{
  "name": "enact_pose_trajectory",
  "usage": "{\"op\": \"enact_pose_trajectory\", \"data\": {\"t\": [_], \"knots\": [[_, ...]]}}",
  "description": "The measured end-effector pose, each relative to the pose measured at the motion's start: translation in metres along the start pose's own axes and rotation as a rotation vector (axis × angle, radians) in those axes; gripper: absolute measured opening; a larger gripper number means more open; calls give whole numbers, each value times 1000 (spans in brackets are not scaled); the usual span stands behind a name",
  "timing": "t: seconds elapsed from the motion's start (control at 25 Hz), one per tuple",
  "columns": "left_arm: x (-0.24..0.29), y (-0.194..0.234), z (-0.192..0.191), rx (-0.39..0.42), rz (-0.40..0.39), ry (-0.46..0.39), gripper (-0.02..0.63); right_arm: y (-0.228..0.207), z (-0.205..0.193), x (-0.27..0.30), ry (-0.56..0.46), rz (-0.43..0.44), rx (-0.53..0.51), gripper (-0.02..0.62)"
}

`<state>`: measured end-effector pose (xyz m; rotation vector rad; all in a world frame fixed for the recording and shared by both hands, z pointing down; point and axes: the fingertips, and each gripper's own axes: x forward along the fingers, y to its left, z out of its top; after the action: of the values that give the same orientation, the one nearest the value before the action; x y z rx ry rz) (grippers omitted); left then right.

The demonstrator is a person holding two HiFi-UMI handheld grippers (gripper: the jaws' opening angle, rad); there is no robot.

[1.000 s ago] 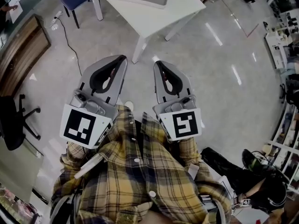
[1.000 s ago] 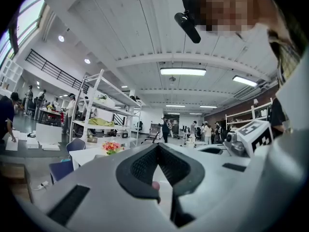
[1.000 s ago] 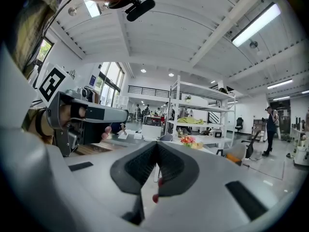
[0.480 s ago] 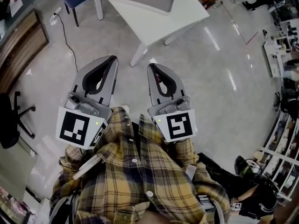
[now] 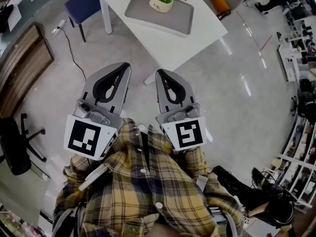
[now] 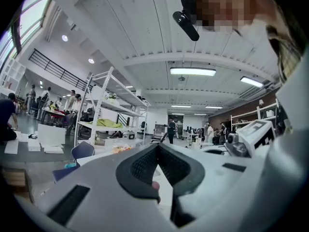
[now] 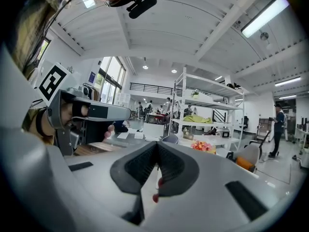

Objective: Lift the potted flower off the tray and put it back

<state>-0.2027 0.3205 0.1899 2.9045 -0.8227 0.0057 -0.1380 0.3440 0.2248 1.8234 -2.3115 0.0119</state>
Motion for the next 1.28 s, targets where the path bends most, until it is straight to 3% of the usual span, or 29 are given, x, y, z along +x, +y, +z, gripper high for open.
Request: {"op": "enact_pose_trajectory", "data": {"t": [0.44,0.72,1.04,1.28], "knots": [[29,95,-2,0,-103,17,8,2,0,100,20,-99,-12,-2],[34,130,-6,-27,-113,36,8,12,4,134,49,-96,10,-2],[71,170,-13,-17,-99,51,8,-13,-5,183,56,-91,20,-2],[130,196,0,-7,-110,52,8,-58,9,232,34,-92,7,-2]]}}
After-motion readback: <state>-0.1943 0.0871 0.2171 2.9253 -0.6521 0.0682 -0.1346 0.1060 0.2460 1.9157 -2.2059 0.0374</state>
